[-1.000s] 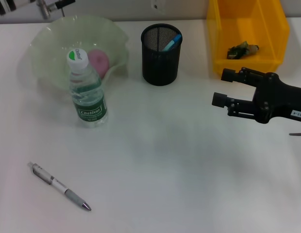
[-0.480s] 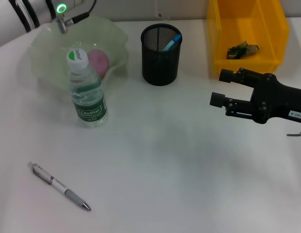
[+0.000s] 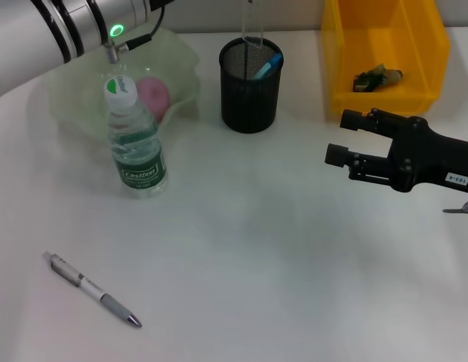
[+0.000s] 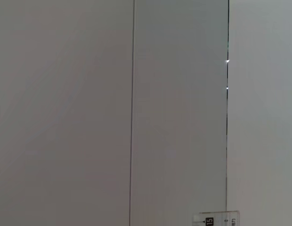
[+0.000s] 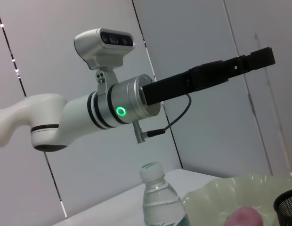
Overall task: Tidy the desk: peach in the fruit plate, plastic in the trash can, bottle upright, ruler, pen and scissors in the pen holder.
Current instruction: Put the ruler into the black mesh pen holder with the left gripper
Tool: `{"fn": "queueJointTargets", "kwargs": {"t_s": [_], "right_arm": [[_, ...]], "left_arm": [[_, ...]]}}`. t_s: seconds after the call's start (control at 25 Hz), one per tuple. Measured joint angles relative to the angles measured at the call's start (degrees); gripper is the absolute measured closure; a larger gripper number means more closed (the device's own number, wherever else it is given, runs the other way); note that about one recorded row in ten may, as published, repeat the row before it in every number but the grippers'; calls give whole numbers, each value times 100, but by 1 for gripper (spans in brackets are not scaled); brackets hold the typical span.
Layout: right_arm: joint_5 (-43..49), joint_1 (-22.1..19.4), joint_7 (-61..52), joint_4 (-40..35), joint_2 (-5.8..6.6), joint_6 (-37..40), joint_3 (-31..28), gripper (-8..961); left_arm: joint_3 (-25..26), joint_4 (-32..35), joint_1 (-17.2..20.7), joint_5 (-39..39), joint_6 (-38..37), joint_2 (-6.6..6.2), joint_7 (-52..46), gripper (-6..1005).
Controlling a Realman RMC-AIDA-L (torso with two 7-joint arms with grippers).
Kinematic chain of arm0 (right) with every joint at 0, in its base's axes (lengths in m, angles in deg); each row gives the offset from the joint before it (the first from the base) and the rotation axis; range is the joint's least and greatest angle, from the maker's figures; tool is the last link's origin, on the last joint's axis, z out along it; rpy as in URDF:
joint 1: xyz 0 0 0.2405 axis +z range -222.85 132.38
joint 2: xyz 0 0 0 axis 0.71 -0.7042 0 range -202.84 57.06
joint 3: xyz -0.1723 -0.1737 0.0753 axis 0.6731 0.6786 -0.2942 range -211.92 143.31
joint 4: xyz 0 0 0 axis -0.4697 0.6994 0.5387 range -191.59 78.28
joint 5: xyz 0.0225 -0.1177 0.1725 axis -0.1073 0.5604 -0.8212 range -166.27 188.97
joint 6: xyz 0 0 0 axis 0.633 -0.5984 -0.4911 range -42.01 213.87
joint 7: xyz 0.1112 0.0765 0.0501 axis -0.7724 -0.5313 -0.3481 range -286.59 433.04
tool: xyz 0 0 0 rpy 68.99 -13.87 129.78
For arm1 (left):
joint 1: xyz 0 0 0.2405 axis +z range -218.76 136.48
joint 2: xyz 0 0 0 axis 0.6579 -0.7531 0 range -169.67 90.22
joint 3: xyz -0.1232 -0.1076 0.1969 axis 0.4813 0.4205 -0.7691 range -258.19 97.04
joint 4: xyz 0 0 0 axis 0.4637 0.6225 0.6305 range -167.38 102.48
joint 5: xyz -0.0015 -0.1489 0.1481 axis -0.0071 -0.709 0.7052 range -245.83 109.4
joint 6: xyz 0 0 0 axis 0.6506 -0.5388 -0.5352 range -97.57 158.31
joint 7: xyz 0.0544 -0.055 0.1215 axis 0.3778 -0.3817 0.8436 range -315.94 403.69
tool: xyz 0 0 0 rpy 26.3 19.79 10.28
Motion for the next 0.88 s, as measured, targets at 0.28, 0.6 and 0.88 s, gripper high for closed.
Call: {"fn": "queueJointTargets", "kwargs": {"t_s": [0.28,0.6,0.88], "right_arm": [[0,-9,-13,82,0,-19,-9,166],[0,-16,-24,200,0,-144,-5,166],[0,-27,-26,210,0,-144,-8,166]], "left_arm": [[-93,-147,-30,-167,14,3,349,542],[-158,-460,-137,-510,177,8,746,538],[-167,-701,-294,-535,302,9,870,534]]}}
